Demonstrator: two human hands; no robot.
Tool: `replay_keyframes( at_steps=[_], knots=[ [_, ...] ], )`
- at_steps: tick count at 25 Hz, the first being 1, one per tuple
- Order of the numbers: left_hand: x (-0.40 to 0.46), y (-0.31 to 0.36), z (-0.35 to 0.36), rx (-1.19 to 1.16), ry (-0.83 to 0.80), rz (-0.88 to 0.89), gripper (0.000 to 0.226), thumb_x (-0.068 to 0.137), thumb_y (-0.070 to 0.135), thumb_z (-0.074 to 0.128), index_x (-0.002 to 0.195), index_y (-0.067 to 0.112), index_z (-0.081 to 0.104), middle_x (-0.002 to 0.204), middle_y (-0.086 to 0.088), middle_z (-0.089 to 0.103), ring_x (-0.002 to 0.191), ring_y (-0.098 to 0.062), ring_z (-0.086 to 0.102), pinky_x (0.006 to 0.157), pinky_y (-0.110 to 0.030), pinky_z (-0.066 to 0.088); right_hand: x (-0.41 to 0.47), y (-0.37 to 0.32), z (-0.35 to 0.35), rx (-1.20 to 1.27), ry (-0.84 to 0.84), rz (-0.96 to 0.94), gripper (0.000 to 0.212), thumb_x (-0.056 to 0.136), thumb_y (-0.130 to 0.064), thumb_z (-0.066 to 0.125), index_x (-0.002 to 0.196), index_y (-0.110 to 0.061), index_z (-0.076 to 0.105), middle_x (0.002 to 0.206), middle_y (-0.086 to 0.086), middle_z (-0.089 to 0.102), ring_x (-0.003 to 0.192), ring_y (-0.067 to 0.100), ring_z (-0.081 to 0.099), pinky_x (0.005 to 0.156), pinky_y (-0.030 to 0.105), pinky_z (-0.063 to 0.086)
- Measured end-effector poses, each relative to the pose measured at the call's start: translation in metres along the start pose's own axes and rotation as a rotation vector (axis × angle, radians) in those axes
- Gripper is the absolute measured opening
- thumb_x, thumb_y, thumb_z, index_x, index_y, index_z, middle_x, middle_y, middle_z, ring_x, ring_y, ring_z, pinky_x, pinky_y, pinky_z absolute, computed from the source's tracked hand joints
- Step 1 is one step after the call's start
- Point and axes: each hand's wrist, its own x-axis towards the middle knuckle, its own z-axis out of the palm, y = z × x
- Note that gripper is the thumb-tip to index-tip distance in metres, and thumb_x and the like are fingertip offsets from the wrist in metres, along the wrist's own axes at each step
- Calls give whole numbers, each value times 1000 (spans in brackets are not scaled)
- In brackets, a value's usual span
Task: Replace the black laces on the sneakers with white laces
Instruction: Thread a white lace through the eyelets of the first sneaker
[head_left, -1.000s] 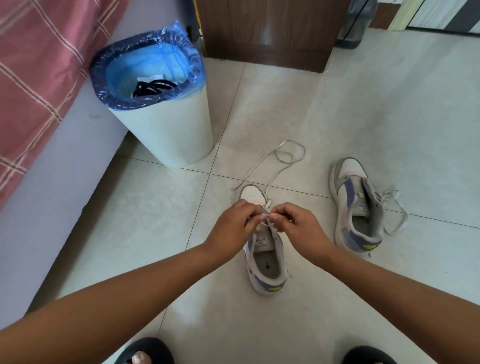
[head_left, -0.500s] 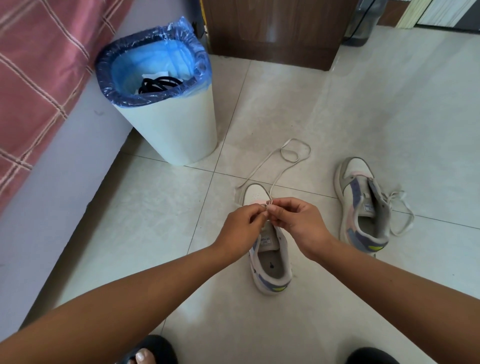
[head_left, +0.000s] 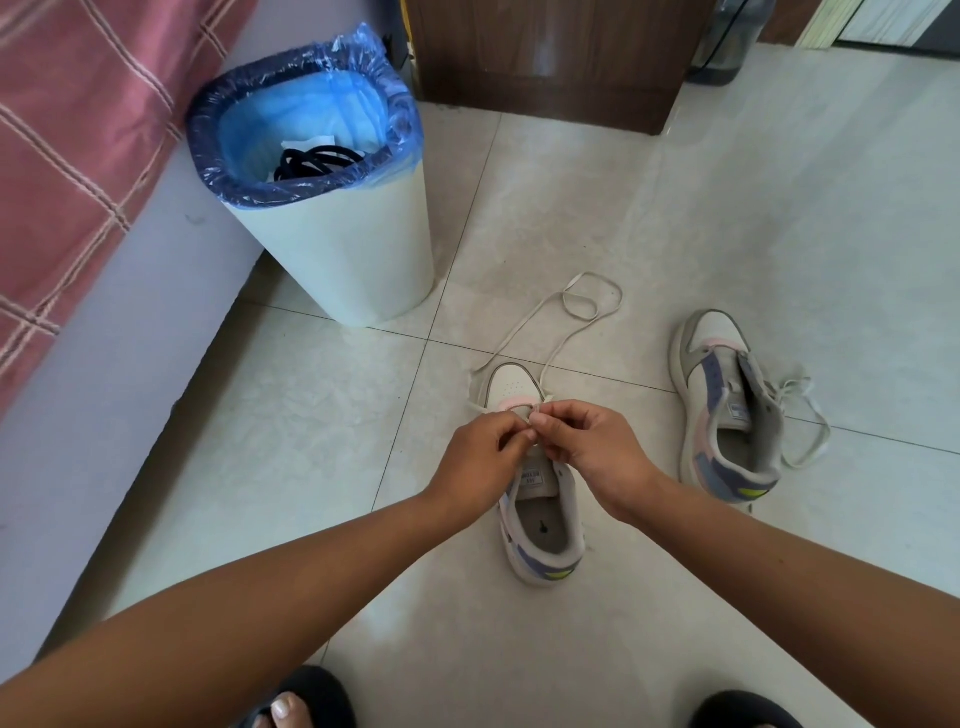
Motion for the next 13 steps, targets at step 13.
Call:
replay_keyframes(
  at_steps=[13],
  knots=[
    [-5, -20, 58, 418, -35, -340, 51, 95, 36, 41, 138, 11, 28, 142, -8, 24, 130, -26, 29, 100, -37, 36, -56, 2, 16, -508, 72, -456, 21, 95, -12, 50, 84, -30, 52, 80, -9, 64, 79, 6, 61, 71, 16, 48]
  ],
)
